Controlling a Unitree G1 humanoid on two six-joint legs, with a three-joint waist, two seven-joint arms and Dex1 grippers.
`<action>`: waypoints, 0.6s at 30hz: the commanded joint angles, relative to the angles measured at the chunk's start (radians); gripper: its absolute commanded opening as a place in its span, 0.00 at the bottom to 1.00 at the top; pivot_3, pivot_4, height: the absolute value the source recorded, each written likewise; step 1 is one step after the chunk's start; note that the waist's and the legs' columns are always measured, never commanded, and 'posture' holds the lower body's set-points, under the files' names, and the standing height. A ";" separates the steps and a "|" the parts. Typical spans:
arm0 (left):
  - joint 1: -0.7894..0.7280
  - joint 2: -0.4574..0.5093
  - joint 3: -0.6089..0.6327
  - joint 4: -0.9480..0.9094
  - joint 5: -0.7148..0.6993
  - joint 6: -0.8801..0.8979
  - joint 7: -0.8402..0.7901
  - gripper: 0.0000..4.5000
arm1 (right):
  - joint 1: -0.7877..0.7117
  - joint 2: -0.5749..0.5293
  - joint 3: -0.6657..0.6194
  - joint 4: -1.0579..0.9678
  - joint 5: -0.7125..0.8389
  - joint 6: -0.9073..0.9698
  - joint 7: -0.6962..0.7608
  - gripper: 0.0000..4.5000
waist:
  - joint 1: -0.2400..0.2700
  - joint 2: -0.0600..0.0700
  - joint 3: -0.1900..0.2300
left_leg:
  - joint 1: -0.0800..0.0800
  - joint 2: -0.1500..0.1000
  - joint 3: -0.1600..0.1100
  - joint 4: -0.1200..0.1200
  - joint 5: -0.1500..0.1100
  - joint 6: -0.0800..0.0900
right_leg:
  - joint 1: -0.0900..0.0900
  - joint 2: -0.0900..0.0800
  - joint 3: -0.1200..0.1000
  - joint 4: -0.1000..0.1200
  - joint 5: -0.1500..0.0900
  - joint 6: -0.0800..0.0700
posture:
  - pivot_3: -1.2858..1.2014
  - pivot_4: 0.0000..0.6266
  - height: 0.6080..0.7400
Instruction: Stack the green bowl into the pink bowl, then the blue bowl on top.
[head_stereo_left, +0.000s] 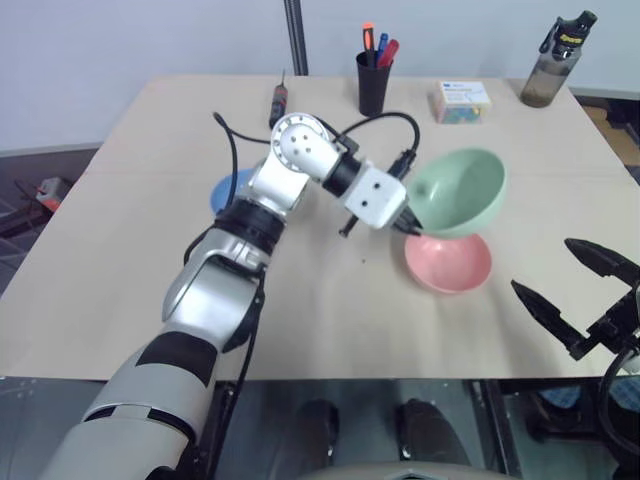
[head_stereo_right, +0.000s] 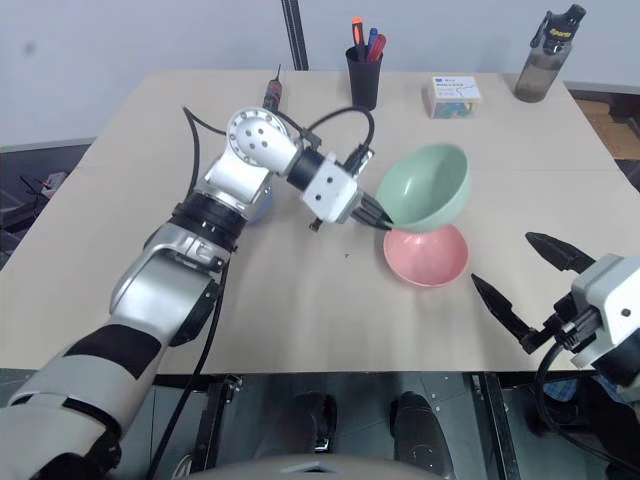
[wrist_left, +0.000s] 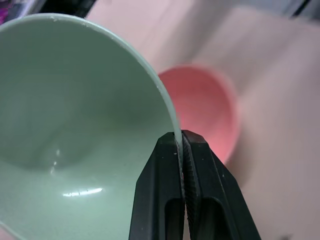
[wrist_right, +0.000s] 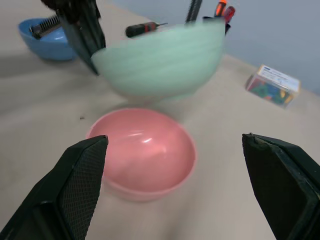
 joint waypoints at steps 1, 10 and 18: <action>-0.007 -0.008 0.003 -0.036 0.004 0.001 0.007 0.02 | 0.046 0.017 -0.079 -0.018 0.079 -0.068 0.054 1.00 | 0.001 0.000 0.000 | 0.001 0.000 0.000 0.000 0.000 0.000 | 0.001 0.000 0.000 0.000 0.000 0.000 | 0.52 0.24 1.00; -0.005 -0.071 0.039 -0.044 -0.022 0.020 0.059 0.77 | 0.100 0.001 -0.092 0.004 0.087 -0.120 0.100 1.00 | 0.003 0.000 0.000 | 0.003 0.000 -0.001 0.000 0.000 0.000 | 0.005 0.000 -0.001 -0.002 0.000 0.000 | 0.52 0.24 1.00; 0.058 0.126 0.145 -0.147 0.084 0.309 0.290 0.91 | -0.005 -0.064 0.063 0.020 0.057 -0.106 0.091 1.00 | -0.008 0.001 0.000 | 0.005 0.001 -0.001 0.000 0.000 0.000 | 0.005 0.001 0.000 -0.001 0.000 0.000 | 0.52 0.24 1.00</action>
